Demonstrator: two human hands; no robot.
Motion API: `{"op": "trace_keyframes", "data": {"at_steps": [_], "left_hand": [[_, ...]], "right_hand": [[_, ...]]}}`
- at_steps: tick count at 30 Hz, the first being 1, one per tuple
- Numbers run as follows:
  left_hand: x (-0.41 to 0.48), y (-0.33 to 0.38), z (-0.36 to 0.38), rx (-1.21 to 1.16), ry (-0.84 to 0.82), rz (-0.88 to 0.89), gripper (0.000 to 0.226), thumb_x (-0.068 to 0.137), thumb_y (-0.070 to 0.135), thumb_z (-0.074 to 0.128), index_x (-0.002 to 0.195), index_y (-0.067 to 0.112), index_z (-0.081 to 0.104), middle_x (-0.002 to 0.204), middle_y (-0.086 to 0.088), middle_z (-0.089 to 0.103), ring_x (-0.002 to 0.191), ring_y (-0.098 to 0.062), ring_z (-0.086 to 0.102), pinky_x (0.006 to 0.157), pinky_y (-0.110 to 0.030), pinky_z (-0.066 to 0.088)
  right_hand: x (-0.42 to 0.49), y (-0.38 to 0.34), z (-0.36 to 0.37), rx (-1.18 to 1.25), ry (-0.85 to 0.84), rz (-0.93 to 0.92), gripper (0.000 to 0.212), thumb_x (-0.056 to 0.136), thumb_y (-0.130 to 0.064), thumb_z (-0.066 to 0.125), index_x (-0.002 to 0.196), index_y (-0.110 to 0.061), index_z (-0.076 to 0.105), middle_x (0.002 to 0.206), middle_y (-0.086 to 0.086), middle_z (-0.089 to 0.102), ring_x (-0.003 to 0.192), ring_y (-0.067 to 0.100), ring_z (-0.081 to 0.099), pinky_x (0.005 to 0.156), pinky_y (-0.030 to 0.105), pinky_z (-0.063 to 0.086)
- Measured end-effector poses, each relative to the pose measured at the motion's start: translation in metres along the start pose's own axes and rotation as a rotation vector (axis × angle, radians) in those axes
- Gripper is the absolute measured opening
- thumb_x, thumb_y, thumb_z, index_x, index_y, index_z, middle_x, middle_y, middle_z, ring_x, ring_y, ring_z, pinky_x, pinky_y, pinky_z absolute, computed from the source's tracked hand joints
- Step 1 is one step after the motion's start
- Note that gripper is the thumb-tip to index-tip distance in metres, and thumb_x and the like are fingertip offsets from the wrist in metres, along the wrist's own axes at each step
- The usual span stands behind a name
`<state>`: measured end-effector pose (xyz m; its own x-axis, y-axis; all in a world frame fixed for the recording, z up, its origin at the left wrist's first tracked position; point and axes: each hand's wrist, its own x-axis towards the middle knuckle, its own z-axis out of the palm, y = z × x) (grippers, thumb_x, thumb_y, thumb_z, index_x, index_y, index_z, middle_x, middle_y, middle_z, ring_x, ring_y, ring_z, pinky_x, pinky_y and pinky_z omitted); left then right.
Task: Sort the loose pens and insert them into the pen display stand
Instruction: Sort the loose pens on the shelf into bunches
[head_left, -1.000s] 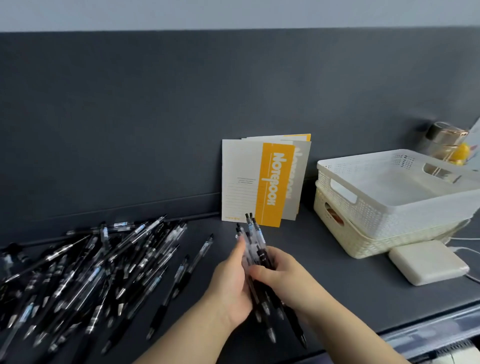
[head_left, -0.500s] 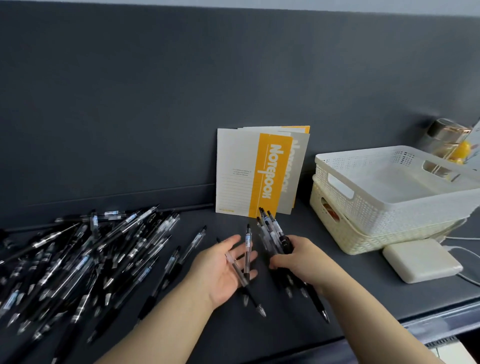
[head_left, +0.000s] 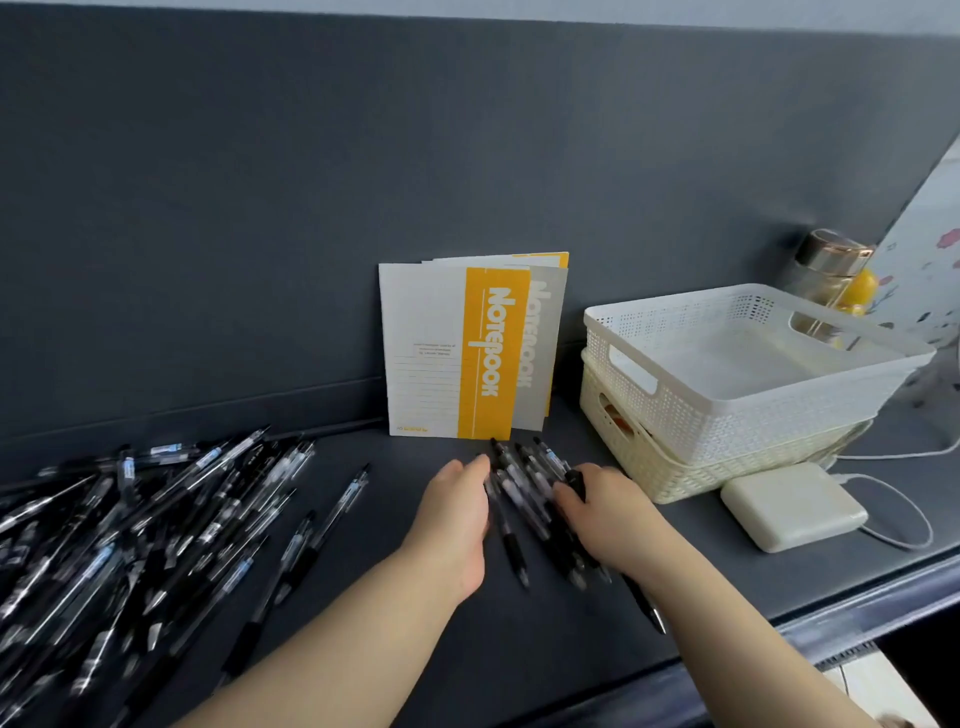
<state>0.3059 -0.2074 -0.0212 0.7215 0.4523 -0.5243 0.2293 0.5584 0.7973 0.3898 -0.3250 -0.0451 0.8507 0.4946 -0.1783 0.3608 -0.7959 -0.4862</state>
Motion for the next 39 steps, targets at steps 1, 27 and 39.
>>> {"op": "trace_keyframes", "data": {"at_steps": [1,27,39], "left_hand": [[-0.001,-0.007,-0.004,0.071,-0.005,0.005,0.029,0.099,0.013,0.044,0.127,0.013,0.051,0.107,0.004,0.058,0.097,-0.008,0.054,0.100,-0.032,0.034],[0.004,0.004,-0.062,1.399,0.152,0.493,0.040,0.096,0.031,0.045,0.135,0.024,0.045,0.132,0.005,0.046,0.117,-0.012,0.049,0.090,-0.024,0.042],[-0.013,0.035,-0.142,1.624,0.423,0.467,0.025,0.092,0.029,0.049,0.114,0.022,0.057,0.111,0.004,0.061,0.104,-0.019,0.059,0.079,-0.033,0.048]], "right_hand": [[0.000,0.002,-0.001,-0.038,0.024,-0.002,0.027,0.096,-0.036,0.043,0.098,-0.011,0.053,0.099,0.007,0.052,0.079,0.021,0.052,0.067,0.028,0.038],[-0.001,-0.038,-0.018,-0.142,0.060,-0.193,0.033,0.097,-0.038,0.037,0.072,-0.017,0.037,0.069,-0.002,0.045,0.070,0.022,0.047,0.060,0.032,0.032],[-0.008,-0.127,0.038,-0.128,-0.103,-0.318,0.019,0.094,-0.029,0.046,0.082,-0.015,0.040,0.078,0.000,0.052,0.081,0.026,0.053,0.061,0.030,0.035]]}}
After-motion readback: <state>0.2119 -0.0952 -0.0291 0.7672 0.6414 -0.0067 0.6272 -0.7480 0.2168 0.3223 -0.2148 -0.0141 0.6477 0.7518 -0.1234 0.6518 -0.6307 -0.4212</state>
